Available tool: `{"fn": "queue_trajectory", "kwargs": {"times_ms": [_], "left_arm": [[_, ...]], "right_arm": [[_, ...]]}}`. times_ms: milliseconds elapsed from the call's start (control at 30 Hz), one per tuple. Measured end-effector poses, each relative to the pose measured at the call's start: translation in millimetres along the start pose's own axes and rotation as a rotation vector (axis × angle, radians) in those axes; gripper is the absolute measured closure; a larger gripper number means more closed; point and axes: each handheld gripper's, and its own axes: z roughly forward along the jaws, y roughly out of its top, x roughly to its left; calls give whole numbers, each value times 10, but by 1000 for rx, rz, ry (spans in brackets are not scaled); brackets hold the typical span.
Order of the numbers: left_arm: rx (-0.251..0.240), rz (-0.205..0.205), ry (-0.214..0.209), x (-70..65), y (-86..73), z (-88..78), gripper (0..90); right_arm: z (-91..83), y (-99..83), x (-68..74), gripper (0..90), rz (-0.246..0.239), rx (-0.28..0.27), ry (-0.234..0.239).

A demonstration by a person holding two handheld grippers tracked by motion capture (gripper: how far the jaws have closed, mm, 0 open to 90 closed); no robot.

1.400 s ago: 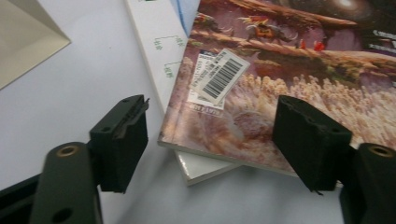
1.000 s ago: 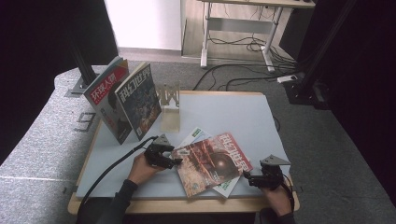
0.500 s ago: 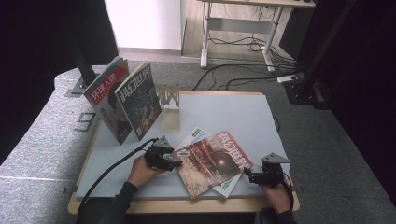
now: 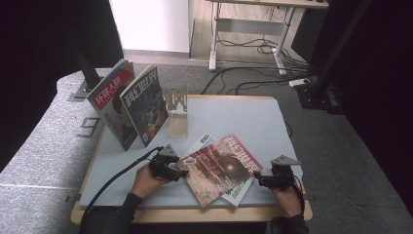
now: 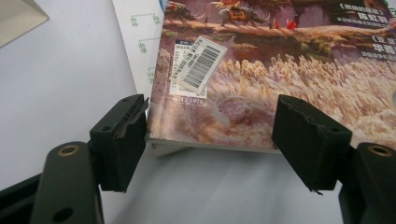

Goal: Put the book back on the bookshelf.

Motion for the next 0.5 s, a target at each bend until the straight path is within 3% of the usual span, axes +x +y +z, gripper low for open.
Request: {"fn": "queue_trajectory", "kwargs": {"times_ms": [367, 500], "left_arm": [[-3, -37, -19, -25, -98, -62, 262], [10, -31, -23, -46, -133, -77, 273]], "right_arm": [[115, 75, -59, 119, 15, 0, 23], [157, 114, -69, 122, 13, 0, 18]]}}
